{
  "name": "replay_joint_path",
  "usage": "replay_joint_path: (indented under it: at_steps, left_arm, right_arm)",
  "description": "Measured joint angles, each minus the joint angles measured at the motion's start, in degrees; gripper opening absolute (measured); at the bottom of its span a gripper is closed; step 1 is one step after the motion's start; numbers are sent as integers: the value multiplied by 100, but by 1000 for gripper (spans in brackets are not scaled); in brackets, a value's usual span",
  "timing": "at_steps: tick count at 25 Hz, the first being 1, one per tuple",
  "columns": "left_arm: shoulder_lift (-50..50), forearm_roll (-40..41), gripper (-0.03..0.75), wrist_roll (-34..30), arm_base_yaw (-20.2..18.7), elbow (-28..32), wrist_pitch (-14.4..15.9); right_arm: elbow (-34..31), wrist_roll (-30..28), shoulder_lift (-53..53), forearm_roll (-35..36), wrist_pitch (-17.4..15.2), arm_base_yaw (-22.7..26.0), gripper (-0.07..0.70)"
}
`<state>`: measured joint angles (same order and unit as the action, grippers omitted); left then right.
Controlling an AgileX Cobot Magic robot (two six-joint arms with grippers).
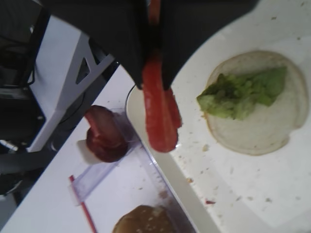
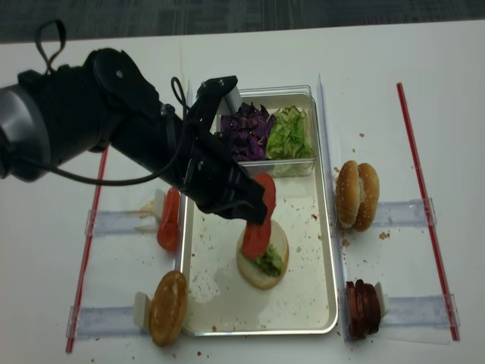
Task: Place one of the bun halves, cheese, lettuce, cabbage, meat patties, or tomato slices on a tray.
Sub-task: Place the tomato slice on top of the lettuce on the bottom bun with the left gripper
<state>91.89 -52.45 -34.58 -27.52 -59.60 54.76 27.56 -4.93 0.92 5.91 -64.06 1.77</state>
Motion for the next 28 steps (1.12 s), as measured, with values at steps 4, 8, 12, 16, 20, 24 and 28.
replay_joint_path:
  at_steps: [4,8,12,16,20,24,28]
  left_arm:
    - [0,-286,27,-229,0,0,15]
    - [136,-361,26,-245,0,0,-7]
    - [579,-366,26,-245,0,0,-44]
    - [1012,-389,25,-245,0,0,-69]
    - [1375,-560,25,-245,0,0,-85]
    - [1589,-642,25,-245,0,0,-100]
    - [1700,-655,25,-183,0,0,-134]
  right_arm:
    - [0,0,0,0,0,0,590]
    - [0,0,0,0,0,0,590]
    - [0,9,0,0,0,0,590]
    - [0,9,0,0,0,0,590]
    - [0,9,0,0,0,0,590]
    - [0,9,0,0,0,0,590]
    - [0,20,0,0,0,0,590]
